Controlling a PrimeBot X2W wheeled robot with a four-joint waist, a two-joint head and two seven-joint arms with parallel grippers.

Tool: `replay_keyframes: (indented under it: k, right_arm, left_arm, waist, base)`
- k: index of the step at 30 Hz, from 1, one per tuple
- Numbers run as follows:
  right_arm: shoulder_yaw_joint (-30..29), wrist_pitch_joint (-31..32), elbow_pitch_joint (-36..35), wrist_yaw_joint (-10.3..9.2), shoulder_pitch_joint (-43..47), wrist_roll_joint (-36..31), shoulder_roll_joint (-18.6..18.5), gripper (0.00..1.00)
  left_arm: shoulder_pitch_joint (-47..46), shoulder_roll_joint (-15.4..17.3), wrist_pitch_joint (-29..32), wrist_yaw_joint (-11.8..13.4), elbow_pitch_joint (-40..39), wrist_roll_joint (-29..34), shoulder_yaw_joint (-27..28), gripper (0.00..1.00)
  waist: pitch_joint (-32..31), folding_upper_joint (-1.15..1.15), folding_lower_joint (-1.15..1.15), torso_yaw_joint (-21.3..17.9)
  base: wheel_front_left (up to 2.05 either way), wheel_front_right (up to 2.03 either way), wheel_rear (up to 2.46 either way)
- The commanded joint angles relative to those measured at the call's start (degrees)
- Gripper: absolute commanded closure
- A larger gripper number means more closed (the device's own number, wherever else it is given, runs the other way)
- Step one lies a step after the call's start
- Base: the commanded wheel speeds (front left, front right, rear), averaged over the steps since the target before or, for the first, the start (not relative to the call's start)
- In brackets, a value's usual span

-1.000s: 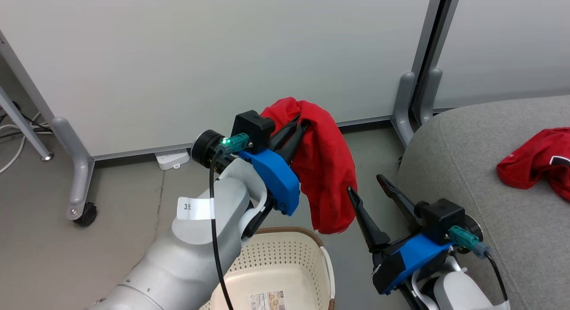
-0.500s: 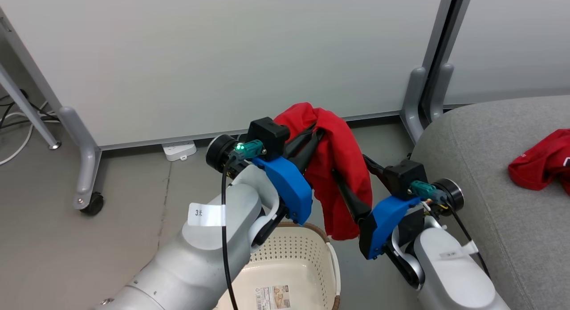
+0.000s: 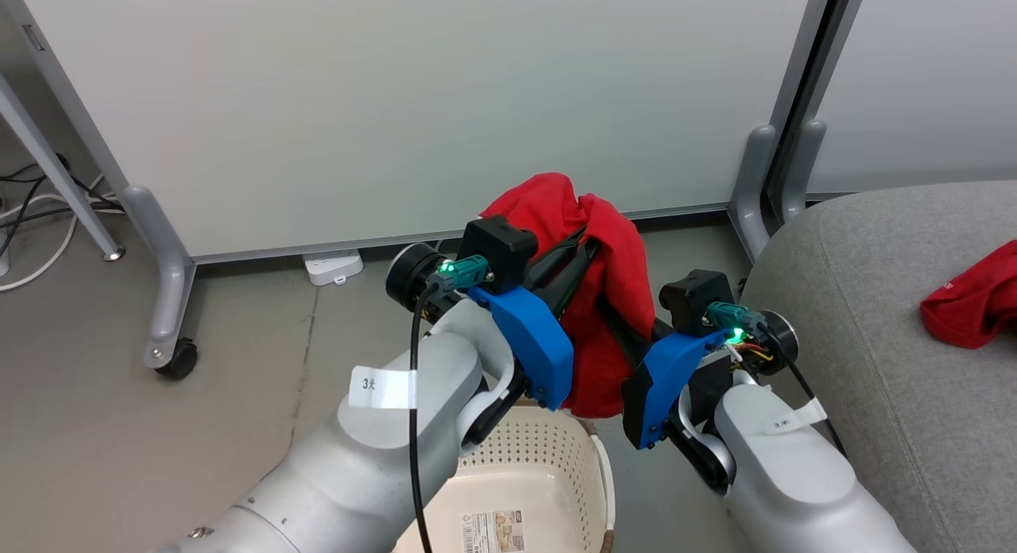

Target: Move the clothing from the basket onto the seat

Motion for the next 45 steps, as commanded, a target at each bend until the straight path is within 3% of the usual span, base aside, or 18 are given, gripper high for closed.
replay_keyframes:
  k: [1, 24, 25, 26, 30, 39, 45]
  right_arm:
    - [0.5, -1.0, 0.9, 0.01, -1.2, 0.9, -0.1, 1.0]
    - [5.1, -5.5, 8.0, 0.01, -4.7, 5.3, -0.1, 1.0]
    - [5.3, -5.7, 8.2, 0.01, -4.8, 5.5, -0.1, 1.0]
    - [5.4, -5.7, 8.3, 0.01, -4.8, 5.7, -0.1, 1.0]
    - [5.8, -6.2, 8.1, 0.01, -4.8, 6.6, -0.1, 1.0]
    - [5.1, -7.6, 7.8, 0.01, -6.1, 6.9, -0.1, 1.0]
    - [3.2, -8.2, 8.5, 0.01, -6.3, 5.9, -0.1, 1.0]
  left_arm:
    - [-0.9, 0.0, -0.5, 0.2, 0.4, -0.6, -0.3, 1.0]
    - [-1.3, 0.0, -1.6, 0.4, 2.5, -3.9, -2.2, 1.0]
    - [-1.4, 0.0, -1.6, 0.5, 2.6, -4.0, -2.2, 0.58]
    - [-1.3, 0.0, -1.7, 0.6, 2.6, -4.1, -2.2, 0.0]
    - [-0.1, 0.2, -2.2, 0.5, 2.2, -3.5, -1.1, 0.0]
    - [22.7, 8.1, -2.4, 2.7, -15.0, 10.6, 17.0, 0.0]
    - [34.8, 8.8, -2.4, 2.0, -23.1, 19.0, 29.4, 0.0]
  waist:
    - [-0.2, 0.0, 0.0, -0.2]
    - [-1.0, 0.0, 0.0, -2.0]
    - [-1.0, 0.0, 0.0, -2.0]
    - [-1.0, 0.0, 0.0, -2.0]
    - [-0.9, 0.0, 0.0, -2.4]
    - [0.2, 0.0, 0.0, -4.5]
    - [1.0, 0.0, 0.0, -4.3]
  base:
    - [0.0, 0.0, 0.0]
    - [0.0, 0.0, 0.0]
    - [0.0, 0.0, 0.0]
    - [0.0, 0.0, 0.0]
    - [0.0, 0.0, 0.0]
    - [0.0, 0.0, 0.0]
    - [0.0, 0.0, 0.0]
